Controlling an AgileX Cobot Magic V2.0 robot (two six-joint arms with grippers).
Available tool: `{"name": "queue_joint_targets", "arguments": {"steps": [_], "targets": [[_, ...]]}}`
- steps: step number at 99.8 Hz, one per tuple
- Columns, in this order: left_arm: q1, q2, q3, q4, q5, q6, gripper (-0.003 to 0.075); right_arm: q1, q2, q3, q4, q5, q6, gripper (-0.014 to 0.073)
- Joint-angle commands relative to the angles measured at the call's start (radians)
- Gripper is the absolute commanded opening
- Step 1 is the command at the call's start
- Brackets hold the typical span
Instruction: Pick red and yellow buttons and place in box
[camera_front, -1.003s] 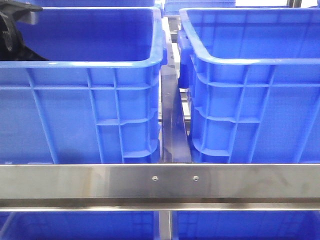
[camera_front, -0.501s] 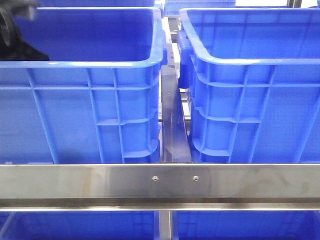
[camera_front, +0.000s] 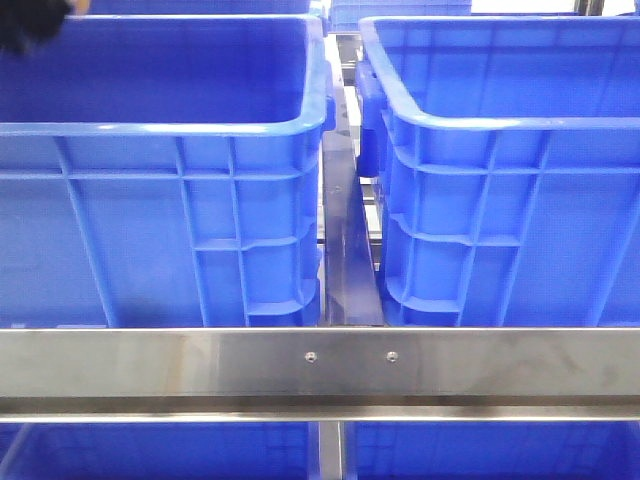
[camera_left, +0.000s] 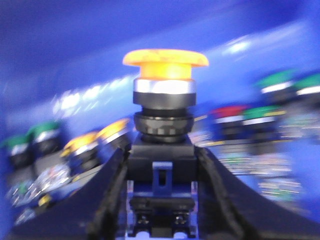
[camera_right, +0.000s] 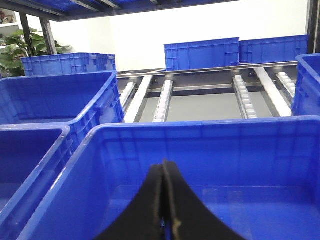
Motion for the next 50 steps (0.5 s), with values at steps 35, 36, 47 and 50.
{"name": "queue_joint_targets", "arguments": {"steps": [35, 36, 47, 50], "targets": [[-0.422, -0.265, -0.026, -0.009, 0.008, -0.004, -0.0019, -0.003, 0.002, -0.025, 0.010, -0.008, -0.012, -0.0067], [-0.429, -0.267, -0.026, -0.009, 0.008, -0.004, -0.0019, -0.003, 0.002, -0.025, 0.010, -0.008, -0.012, -0.0067], [-0.529, -0.269, -0.026, -0.011, 0.022, -0.004, -0.0019, -0.003, 0.002, -0.025, 0.010, -0.008, -0.012, -0.0066], [-0.551, -0.269, -0.026, -0.011, 0.024, -0.004, -0.0019, -0.003, 0.002, -0.025, 0.010, -0.007, -0.012, -0.0064]]}}
